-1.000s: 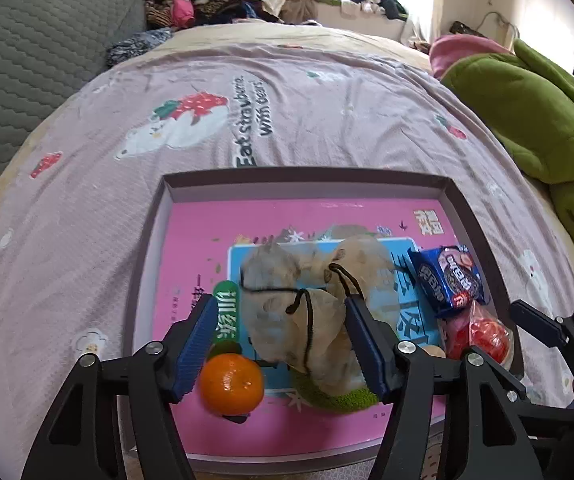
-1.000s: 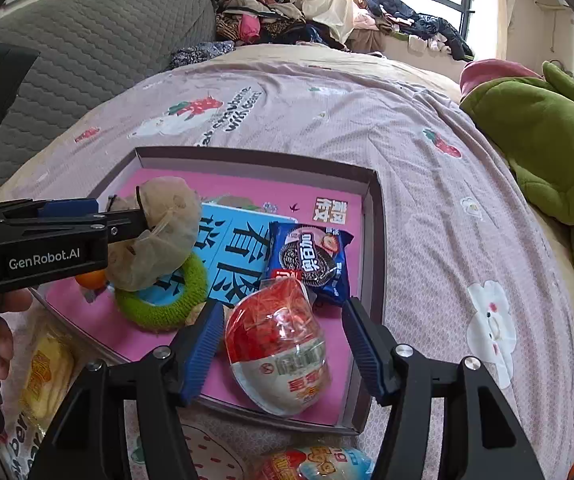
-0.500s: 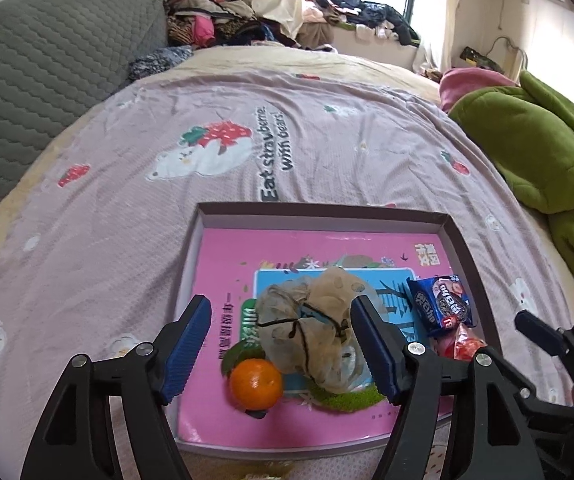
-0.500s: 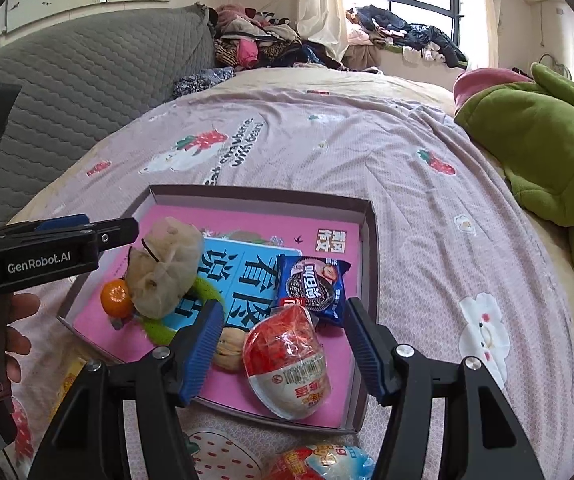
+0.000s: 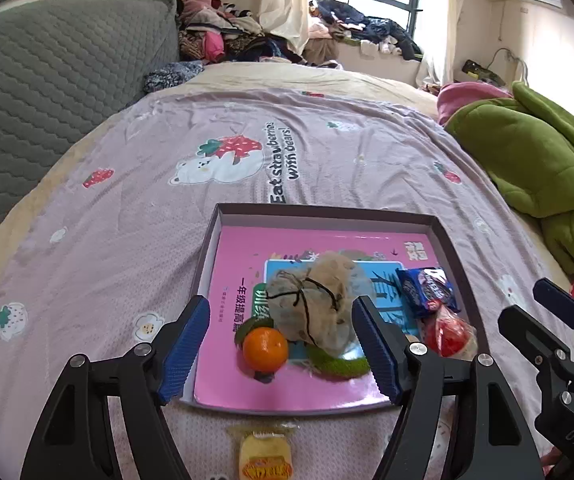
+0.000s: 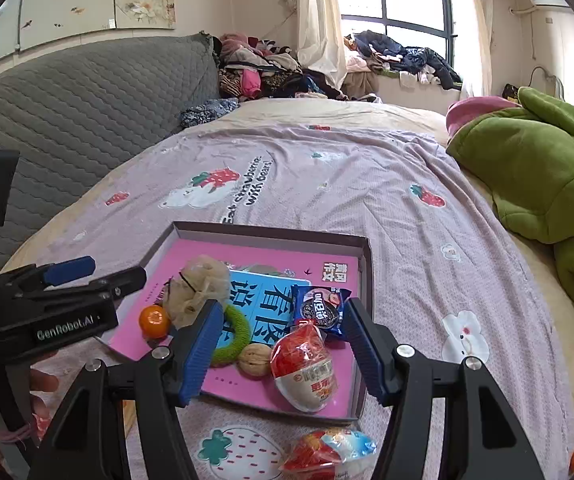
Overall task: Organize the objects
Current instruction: 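Withdraw both tools from the tray back toward the remaining items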
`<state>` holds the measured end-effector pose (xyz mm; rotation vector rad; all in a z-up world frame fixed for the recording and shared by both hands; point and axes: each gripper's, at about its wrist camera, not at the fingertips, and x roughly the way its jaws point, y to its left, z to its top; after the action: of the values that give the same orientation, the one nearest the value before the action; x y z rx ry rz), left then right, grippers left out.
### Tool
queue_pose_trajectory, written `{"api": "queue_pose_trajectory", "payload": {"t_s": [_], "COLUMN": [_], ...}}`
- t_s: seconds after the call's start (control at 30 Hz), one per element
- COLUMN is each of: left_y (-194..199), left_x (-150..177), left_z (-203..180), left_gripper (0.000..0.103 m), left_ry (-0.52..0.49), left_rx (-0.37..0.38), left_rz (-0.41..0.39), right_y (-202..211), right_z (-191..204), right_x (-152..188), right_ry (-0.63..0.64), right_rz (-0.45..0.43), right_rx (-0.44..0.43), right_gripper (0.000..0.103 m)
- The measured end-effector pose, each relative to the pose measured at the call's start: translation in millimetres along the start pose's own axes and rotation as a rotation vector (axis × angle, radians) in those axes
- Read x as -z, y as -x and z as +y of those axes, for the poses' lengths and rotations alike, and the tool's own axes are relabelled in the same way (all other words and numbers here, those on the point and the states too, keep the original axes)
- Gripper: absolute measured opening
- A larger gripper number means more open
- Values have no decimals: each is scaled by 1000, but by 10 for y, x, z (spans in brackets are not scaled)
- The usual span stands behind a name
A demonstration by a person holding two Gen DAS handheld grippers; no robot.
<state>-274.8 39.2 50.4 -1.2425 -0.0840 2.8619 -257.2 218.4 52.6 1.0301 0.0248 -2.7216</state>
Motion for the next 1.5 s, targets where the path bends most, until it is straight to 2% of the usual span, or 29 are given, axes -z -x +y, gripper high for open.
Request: {"api": "queue_pose_trajectory", "payload": {"t_s": [0.7, 1.2, 1.5], "left_y": [527, 856, 990], "left_x": [142, 199, 304], "left_z": [-53, -2, -25], "left_gripper": [77, 77, 77], "left_ry": [-32, -35, -42], "left_rx": [4, 17, 22], "left_rz": [-56, -92, -87], "right_y": [307, 683, 843], "right_z": [17, 37, 115], "right_x": [7, -30, 29], "right_ry": [-15, -10, 3], "right_rz": [-11, -65, -71], "right_rx": [-24, -31, -28], "right_gripper": [66, 66, 66]}}
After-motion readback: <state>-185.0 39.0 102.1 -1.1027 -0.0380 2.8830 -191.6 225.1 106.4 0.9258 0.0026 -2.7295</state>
